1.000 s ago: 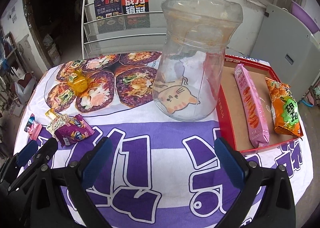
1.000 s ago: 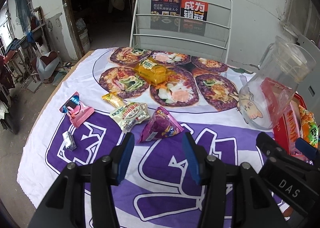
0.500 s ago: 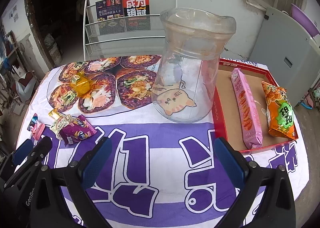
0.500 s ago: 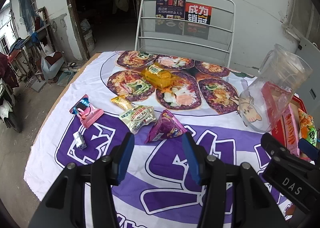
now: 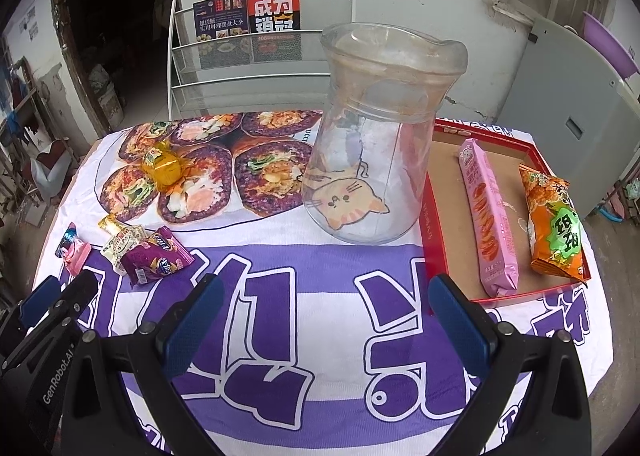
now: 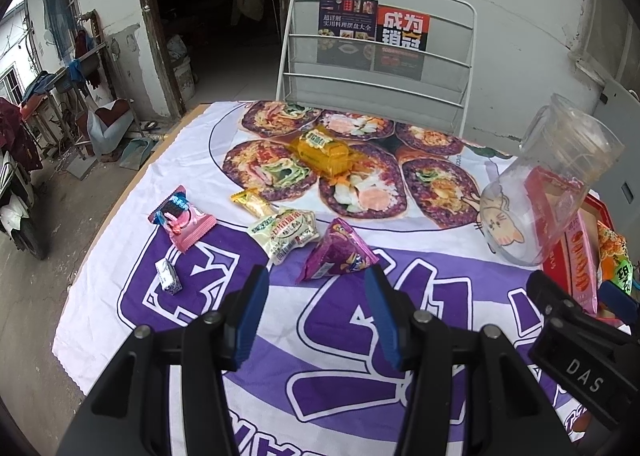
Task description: Organize snacks
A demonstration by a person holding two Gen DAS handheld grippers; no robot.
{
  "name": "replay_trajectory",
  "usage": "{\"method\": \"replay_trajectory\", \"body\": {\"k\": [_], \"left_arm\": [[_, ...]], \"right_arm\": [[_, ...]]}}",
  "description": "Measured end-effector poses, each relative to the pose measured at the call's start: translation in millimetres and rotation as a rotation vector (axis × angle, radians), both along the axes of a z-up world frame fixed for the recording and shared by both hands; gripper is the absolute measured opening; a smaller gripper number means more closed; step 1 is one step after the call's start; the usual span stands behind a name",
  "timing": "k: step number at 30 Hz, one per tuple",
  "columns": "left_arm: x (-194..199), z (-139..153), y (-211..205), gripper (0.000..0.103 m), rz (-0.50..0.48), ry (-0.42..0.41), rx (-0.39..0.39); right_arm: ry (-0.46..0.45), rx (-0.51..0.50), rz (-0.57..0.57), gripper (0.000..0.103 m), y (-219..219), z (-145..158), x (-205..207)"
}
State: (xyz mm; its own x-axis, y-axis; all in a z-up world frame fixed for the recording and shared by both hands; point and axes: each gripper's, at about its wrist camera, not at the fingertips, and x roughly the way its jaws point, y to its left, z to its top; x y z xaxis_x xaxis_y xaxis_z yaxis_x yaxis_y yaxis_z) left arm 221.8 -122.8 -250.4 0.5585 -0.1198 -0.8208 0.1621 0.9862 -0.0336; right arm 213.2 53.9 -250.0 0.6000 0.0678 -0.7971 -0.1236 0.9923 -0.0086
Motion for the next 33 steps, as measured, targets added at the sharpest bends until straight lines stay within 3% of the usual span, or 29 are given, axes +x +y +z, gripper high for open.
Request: {"method": "replay_trajectory", "body": {"k": [33], "left_arm": [[13.0, -10.2, 13.8, 0.103, 0.011, 0.020, -0.014]], "right_arm": [[0.017, 0.002, 0.024, 0.049, 15.1, -4.5, 9.1]]}}
